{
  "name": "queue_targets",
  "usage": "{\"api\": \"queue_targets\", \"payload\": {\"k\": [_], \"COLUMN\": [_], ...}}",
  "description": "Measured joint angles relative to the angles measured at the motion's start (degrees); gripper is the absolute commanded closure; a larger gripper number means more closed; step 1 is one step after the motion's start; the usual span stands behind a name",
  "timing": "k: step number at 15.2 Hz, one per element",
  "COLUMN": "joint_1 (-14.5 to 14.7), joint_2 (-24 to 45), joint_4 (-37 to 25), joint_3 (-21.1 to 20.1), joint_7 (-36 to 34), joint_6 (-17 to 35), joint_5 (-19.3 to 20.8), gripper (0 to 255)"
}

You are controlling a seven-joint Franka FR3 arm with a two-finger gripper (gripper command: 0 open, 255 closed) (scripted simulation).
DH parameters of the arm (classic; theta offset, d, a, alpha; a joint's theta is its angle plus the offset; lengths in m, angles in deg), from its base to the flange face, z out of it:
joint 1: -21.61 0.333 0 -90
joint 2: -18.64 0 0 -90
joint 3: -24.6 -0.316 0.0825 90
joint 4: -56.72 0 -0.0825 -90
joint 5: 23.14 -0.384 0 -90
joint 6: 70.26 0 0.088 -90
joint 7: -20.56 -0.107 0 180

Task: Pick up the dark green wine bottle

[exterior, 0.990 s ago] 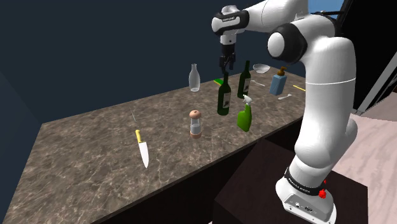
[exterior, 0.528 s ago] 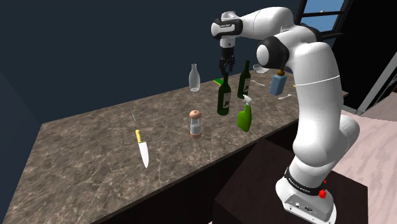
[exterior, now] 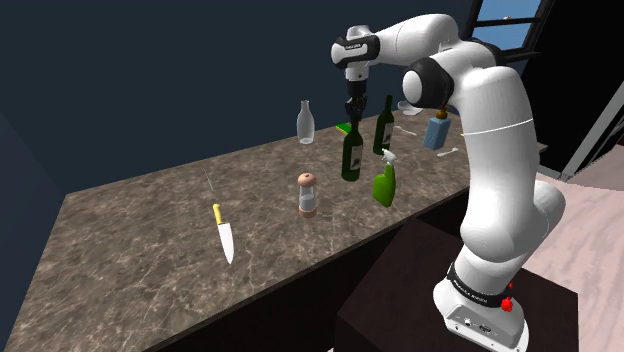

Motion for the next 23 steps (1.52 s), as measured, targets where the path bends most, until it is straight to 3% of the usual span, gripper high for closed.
{"api": "queue_targets", "payload": {"k": [10,23], "joint_1": [-0.1,-1.7], "joint_2": [-0.4,2.2], "joint_4": [-1.0,-14.8], "joint_3": [0.1,0.0], "joint_7": [0.0,-0.3], "joint_6": [-1.4,-12.6], "joint_5": [0.1,-0.4], "gripper": [255,255]}}
